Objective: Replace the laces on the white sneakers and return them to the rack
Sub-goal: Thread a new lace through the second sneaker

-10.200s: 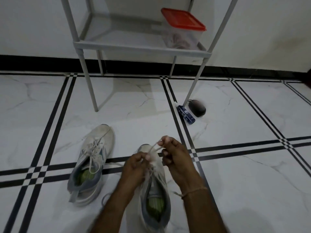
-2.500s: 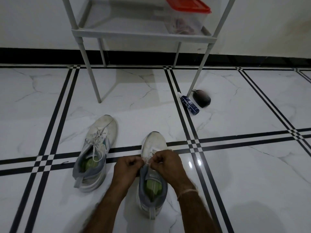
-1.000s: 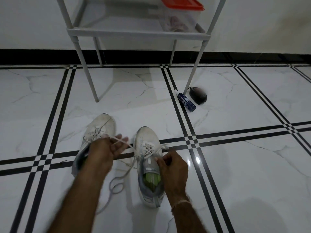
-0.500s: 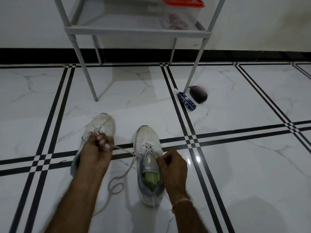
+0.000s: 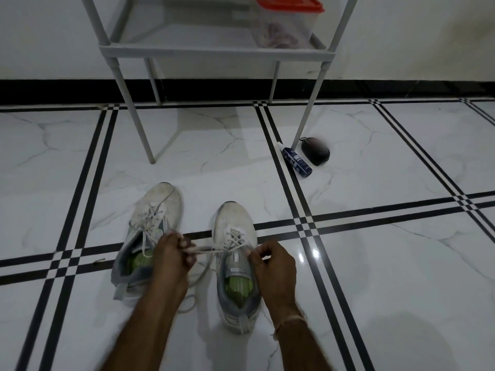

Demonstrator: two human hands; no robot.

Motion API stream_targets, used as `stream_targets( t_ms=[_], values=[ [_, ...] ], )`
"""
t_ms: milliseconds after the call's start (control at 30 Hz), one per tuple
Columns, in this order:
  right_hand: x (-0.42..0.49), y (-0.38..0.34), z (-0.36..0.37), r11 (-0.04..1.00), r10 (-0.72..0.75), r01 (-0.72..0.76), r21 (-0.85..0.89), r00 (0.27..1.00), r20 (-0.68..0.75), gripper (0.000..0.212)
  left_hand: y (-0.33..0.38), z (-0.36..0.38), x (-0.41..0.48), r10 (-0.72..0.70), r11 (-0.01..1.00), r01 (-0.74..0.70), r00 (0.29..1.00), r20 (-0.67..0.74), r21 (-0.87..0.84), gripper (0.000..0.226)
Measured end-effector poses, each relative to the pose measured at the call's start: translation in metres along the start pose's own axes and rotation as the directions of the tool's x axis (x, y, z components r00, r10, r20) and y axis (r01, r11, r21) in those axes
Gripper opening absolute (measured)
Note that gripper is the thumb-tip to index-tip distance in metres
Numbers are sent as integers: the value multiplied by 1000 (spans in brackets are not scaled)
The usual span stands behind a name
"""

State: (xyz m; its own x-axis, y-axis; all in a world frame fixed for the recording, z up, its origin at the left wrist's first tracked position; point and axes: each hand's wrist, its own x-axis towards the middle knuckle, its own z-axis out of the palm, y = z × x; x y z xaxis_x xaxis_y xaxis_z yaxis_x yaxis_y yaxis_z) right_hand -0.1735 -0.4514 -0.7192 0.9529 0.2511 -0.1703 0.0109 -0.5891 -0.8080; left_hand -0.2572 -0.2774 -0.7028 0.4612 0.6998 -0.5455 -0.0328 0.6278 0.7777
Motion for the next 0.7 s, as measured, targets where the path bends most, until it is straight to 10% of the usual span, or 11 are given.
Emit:
stream_targets(
  t_ms=[67, 133, 367, 700],
  values=[
    [0, 1, 1, 1000, 3, -3, -5, 1000, -2, 21, -15, -5, -6, 251, 798, -282, 959, 132, 533, 25],
    [-1, 1, 2, 1000, 4, -4, -17, 1000, -12, 20, -29, -4, -10, 230, 623, -384, 923, 310, 682, 25],
    [0, 0, -2, 1000, 17, -17, -24, 1000, -13, 17, -34, -1, -14, 165, 887, -150, 986, 2, 437, 46],
    [3, -21, 10, 979, -197, 202, -31, 972, 126, 19, -51, -16, -9, 170, 665, -290, 956, 239, 688, 11]
  ],
)
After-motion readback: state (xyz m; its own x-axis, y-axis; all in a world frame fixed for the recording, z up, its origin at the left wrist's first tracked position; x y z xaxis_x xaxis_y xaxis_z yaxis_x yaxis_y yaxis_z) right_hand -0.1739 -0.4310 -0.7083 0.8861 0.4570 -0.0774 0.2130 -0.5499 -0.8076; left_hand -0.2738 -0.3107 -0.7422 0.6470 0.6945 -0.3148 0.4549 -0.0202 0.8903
